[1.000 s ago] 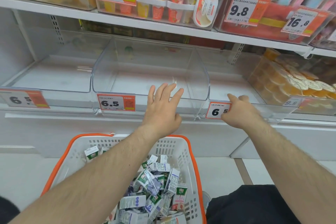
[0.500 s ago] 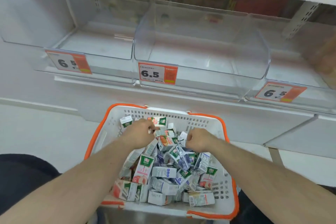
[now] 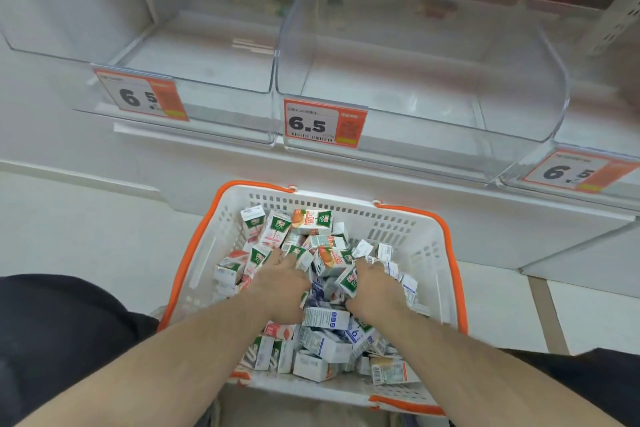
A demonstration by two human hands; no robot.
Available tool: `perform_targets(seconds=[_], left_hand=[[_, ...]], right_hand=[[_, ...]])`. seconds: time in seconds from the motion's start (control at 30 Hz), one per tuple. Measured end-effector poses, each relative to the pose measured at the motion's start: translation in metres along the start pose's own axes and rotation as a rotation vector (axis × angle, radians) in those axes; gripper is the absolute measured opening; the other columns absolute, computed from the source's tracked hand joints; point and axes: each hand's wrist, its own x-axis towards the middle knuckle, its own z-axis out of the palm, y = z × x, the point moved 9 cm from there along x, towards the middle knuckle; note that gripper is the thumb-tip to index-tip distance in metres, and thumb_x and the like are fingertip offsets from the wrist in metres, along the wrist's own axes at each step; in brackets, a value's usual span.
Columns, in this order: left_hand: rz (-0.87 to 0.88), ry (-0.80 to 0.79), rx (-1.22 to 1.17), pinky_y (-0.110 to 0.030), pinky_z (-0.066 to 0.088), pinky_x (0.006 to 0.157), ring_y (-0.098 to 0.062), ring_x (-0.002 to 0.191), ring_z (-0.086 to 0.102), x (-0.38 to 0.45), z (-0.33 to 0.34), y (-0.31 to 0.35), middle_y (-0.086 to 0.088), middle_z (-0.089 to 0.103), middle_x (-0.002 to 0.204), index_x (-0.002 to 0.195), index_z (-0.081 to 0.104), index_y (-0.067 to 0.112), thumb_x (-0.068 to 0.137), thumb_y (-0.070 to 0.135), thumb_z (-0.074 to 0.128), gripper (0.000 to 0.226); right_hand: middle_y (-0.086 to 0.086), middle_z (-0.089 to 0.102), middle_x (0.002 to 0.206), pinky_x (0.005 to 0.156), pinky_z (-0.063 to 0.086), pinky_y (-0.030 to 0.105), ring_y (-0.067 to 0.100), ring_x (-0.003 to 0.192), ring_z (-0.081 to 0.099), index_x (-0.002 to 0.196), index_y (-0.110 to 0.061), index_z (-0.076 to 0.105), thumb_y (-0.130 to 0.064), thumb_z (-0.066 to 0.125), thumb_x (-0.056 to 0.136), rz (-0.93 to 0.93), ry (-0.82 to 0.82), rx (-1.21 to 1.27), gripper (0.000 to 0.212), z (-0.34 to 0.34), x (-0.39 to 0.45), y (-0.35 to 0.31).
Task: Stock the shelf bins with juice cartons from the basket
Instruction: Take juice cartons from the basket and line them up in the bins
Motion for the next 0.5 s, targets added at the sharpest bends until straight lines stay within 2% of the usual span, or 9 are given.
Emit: perform_targets(seconds=[0.07,0.13,0.2,0.27,0.33,0.4,0.43,0.5], left_hand=[[0.005,0.010,-0.053,-0.055,0.001,0.117,-0.024,0.128,0.036,-0.001,-0.004,-0.002,0.001,0.063,0.116,0.112,0.064,0.023,0.082,0.036,0.060,0.033],[-0.023,-0.001,-0.264,-0.046,0.014,0.117,-0.019,0.122,0.042,-0.004,-0.012,-0.011,0.003,0.062,0.117,0.116,0.062,0.026,0.080,0.034,0.070,0.037],[-0.103,0.025,-0.655,-0.035,0.037,0.105,-0.015,0.111,0.051,-0.007,-0.023,-0.030,0.006,0.060,0.122,0.116,0.062,0.027,0.075,0.027,0.081,0.045],[-0.199,0.124,-1.056,-0.030,0.046,0.095,-0.013,0.109,0.054,-0.012,-0.040,-0.051,0.007,0.058,0.122,0.109,0.064,0.026,0.072,0.016,0.085,0.044],[-0.259,0.284,-1.484,-0.029,0.055,0.085,-0.015,0.110,0.057,-0.020,-0.062,-0.067,0.001,0.059,0.123,0.103,0.066,0.023,0.072,0.004,0.082,0.039],[-0.235,0.411,-1.917,-0.024,0.056,0.064,-0.016,0.087,0.064,-0.025,-0.088,-0.069,-0.006,0.065,0.110,0.110,0.065,0.014,0.080,-0.003,0.072,0.035],[-0.206,0.452,-2.100,-0.026,0.055,0.059,-0.016,0.075,0.065,-0.027,-0.101,-0.068,-0.008,0.067,0.098,0.113,0.063,0.011,0.085,-0.002,0.066,0.031],[-0.143,0.456,-2.354,-0.034,0.055,0.066,-0.020,0.071,0.062,-0.029,-0.123,-0.061,-0.010,0.063,0.085,0.110,0.060,0.011,0.088,0.010,0.061,0.022]], right_hand=[[0.002,0.059,0.099,0.060,0.051,0.030,0.022,0.086,0.063,0.126,-0.018,0.041,-0.032,0.072,0.075,0.034,-0.016,0.226,0.061,-0.008,-0.001,0.006],[0.000,0.064,0.091,0.061,0.058,0.034,0.018,0.077,0.068,0.122,-0.020,0.042,-0.033,0.076,0.068,0.062,-0.070,0.502,0.065,-0.022,-0.006,0.009],[0.002,0.069,0.093,0.064,0.061,0.034,0.016,0.075,0.071,0.123,-0.020,0.042,-0.027,0.079,0.067,0.022,-0.119,0.633,0.068,-0.044,-0.014,0.006],[0.004,0.070,0.095,0.059,0.058,0.029,0.016,0.074,0.071,0.125,-0.019,0.041,-0.019,0.081,0.069,-0.047,-0.156,0.717,0.068,-0.072,-0.026,0.001],[0.007,0.071,0.094,0.061,0.057,0.031,0.020,0.072,0.071,0.125,-0.016,0.043,-0.011,0.082,0.071,-0.133,-0.182,0.815,0.067,-0.100,-0.038,-0.004],[0.009,0.072,0.094,0.067,0.056,0.035,0.018,0.073,0.070,0.123,-0.014,0.049,0.001,0.079,0.073,-0.232,-0.186,0.881,0.060,-0.132,-0.052,-0.006],[0.008,0.072,0.095,0.069,0.056,0.033,0.016,0.075,0.070,0.121,-0.015,0.051,0.007,0.077,0.074,-0.280,-0.190,0.913,0.059,-0.147,-0.058,-0.007],[0.004,0.069,0.095,0.067,0.054,0.027,0.013,0.077,0.070,0.115,-0.018,0.055,0.015,0.077,0.069,-0.379,-0.192,0.968,0.061,-0.175,-0.070,-0.009]])
